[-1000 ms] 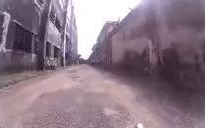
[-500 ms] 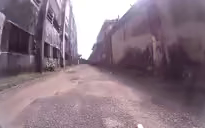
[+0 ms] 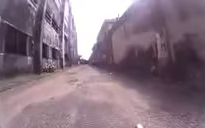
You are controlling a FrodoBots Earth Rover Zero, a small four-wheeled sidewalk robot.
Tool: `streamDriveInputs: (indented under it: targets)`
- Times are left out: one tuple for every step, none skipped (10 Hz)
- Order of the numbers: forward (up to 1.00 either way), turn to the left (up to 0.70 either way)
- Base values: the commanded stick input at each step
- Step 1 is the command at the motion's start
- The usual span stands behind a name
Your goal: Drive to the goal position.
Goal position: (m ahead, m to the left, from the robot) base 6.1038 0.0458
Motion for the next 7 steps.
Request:
streamDriveInputs:
  targets:
    - [0.5, 0.0]
    - [0.5, 0.0]
    - [0.5, 0.0]
    - [0.5, 0.0]
    - [0.5, 0.0]
    - [0.5, 0.0]
    - [0.5, 0.0]
